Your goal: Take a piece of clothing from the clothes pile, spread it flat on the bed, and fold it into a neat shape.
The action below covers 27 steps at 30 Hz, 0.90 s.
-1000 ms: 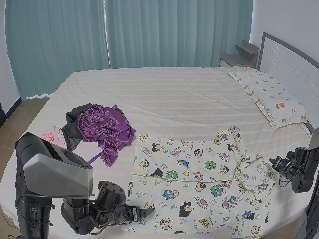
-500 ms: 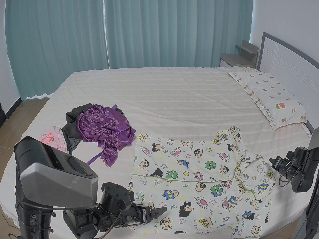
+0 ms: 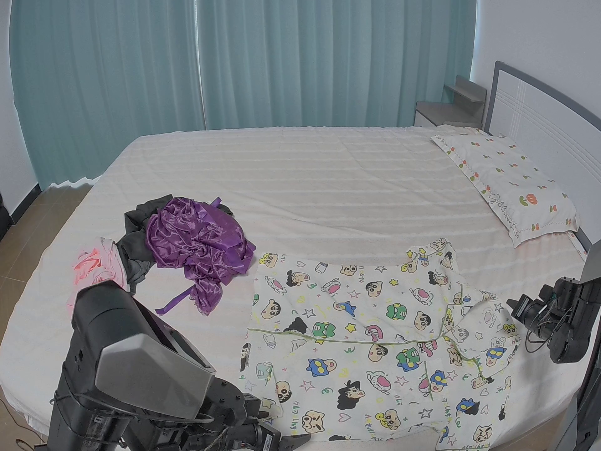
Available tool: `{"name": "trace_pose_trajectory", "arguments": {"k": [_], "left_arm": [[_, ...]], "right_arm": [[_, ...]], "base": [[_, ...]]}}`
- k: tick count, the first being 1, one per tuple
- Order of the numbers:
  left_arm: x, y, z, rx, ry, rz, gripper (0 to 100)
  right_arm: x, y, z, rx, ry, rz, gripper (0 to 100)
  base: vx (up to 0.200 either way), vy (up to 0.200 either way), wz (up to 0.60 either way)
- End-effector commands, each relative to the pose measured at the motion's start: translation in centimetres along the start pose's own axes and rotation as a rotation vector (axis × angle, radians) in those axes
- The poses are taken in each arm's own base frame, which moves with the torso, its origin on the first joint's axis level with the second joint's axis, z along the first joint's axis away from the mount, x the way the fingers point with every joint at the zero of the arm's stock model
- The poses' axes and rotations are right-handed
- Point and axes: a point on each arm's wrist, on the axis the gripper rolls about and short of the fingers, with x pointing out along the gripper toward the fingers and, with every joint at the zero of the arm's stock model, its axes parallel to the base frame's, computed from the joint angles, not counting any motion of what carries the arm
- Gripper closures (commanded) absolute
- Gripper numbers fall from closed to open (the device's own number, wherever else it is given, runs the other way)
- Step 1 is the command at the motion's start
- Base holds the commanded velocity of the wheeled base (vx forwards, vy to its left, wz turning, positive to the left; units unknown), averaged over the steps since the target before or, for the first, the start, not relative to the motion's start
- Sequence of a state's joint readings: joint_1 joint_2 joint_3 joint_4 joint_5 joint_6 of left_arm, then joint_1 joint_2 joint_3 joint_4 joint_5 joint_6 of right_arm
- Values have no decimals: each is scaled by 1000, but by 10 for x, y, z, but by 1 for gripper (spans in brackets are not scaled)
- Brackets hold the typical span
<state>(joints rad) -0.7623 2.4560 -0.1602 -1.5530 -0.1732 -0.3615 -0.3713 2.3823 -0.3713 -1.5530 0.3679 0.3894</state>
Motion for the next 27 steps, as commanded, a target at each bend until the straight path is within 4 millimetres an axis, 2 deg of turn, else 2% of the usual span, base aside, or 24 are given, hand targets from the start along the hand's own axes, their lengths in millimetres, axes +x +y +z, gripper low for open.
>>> {"name": "trace_pose_trajectory", "arguments": {"k": [1,7,10,15,20,27], "left_arm": [[2,4,-3,-49,4,12,0],[11,6,13,-138,-113,89,0],[18,4,29,-209,-233,147,0],[14,-1,42,-318,-297,104,0],[20,-2,47,-359,-316,77,0],[29,9,45,-377,-320,114,0]], "right_arm": [[0,0,1,-5,-11,5,100],[0,0,1,-5,-11,5,100],[0,0,1,-5,-11,5,100],[1,0,1,-5,-13,4,100],[1,0,1,-5,-14,3,100],[1,0,1,-5,-13,4,100]], "base": [[0,0,0],[0,0,0],[0,0,0],[0,0,0],[0,0,0],[0,0,0]]}}
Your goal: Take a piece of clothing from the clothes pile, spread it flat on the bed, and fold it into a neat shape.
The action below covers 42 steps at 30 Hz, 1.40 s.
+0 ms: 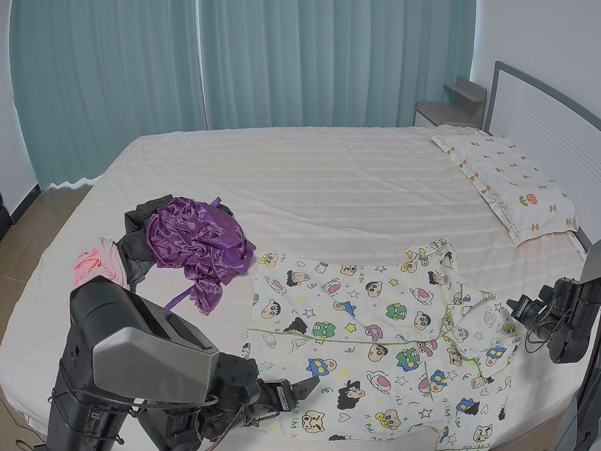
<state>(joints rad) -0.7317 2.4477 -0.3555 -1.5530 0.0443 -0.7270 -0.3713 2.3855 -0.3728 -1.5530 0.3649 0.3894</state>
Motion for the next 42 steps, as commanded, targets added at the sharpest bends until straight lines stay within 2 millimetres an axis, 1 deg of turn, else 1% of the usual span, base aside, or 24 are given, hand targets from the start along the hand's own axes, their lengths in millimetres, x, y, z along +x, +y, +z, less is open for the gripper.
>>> {"name": "trace_pose_trajectory", "arguments": {"k": [1,3,5,7,8,9,12,17,28,34,39,42], "left_arm": [[4,5,2,-8,-20,10,0],[3,5,7,-11,-64,42,0],[2,1,14,-12,-135,75,0],[2,1,14,-12,-135,75,0],[5,-2,21,-8,-214,115,0],[5,-3,22,-3,-225,119,0],[8,-6,25,35,-243,117,0],[10,-8,28,39,-257,110,0],[-2,-18,45,84,-354,141,0],[-5,-21,49,79,-371,131,0],[-5,-21,66,50,-435,131,0],[0,-10,83,13,-504,172,0]], "right_arm": [[0,1,1,-6,-14,7,100],[1,0,1,-6,-14,7,100],[1,0,1,-6,-14,7,100],[1,0,1,-6,-14,7,100],[1,0,1,-6,-14,9,100],[1,0,1,-6,-14,9,100],[1,0,1,-6,-13,9,100],[1,0,1,-6,-13,9,100],[0,1,2,-8,-14,9,100],[1,1,1,-8,-14,9,100],[0,1,1,-8,-13,7,100],[0,1,2,-8,-15,8,100]], "base": [[0,0,0],[0,0,0],[0,0,0],[0,0,0],[0,0,0],[0,0,0],[0,0,0],[0,0,0],[0,0,0],[0,0,0],[0,0,0],[0,0,0]]}}
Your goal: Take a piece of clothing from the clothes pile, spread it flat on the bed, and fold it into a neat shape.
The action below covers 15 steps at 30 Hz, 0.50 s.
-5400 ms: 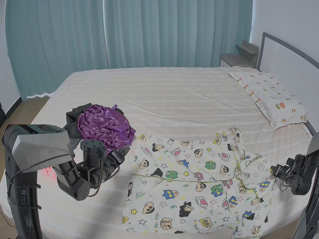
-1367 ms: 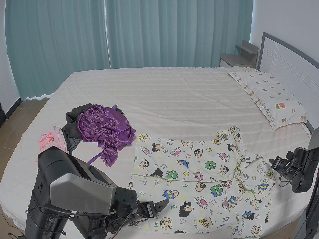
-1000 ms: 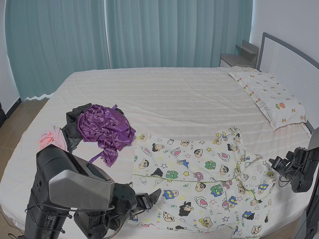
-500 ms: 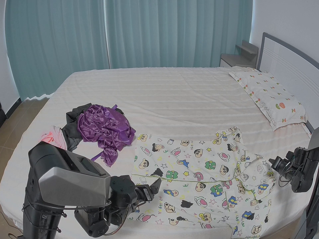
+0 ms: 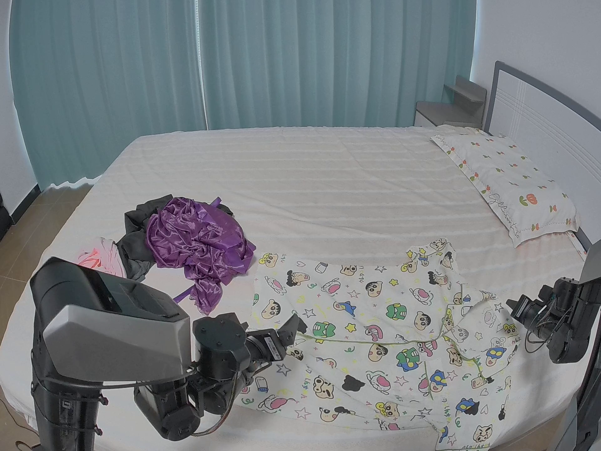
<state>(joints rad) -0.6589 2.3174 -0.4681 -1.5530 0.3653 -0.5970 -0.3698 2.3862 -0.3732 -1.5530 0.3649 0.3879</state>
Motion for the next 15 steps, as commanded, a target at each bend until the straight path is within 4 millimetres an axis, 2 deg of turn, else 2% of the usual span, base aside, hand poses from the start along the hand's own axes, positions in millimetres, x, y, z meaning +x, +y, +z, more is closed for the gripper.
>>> {"name": "trace_pose_trajectory", "arguments": {"k": [1,4,6,11,15], "left_arm": [[15,9,21,-47,-99,34,0],[25,20,28,-63,-139,80,0],[22,22,27,-67,-125,80,0],[1,29,7,-43,81,-33,0],[-13,41,7,-51,207,-114,0]], "right_arm": [[0,1,2,-6,-16,7,100],[0,1,2,-6,-16,7,100],[0,1,2,-6,-16,7,100],[0,1,2,-6,-16,7,100],[0,1,1,-6,-14,6,100]], "base": [[0,0,0],[0,0,0],[0,0,0],[0,0,0],[0,0,0]]}}
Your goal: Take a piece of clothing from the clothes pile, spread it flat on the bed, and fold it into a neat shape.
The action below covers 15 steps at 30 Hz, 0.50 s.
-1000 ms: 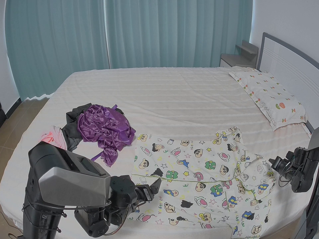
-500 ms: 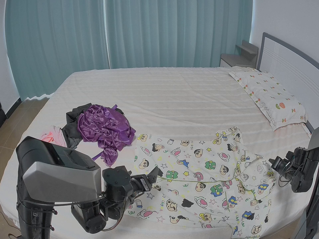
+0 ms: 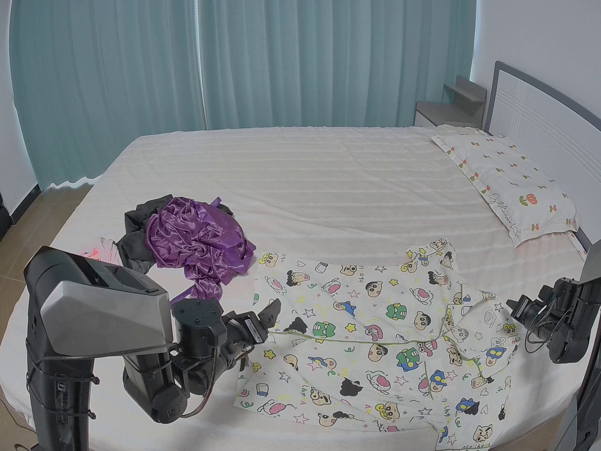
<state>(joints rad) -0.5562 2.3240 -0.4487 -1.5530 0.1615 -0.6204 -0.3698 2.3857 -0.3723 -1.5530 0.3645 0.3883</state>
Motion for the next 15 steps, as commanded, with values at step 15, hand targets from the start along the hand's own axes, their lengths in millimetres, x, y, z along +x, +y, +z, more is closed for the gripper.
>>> {"name": "trace_pose_trajectory", "arguments": {"k": [15], "left_arm": [[-11,24,-17,-95,234,-103,0]], "right_arm": [[0,1,1,-5,-12,6,100]], "base": [[0,0,0]]}}
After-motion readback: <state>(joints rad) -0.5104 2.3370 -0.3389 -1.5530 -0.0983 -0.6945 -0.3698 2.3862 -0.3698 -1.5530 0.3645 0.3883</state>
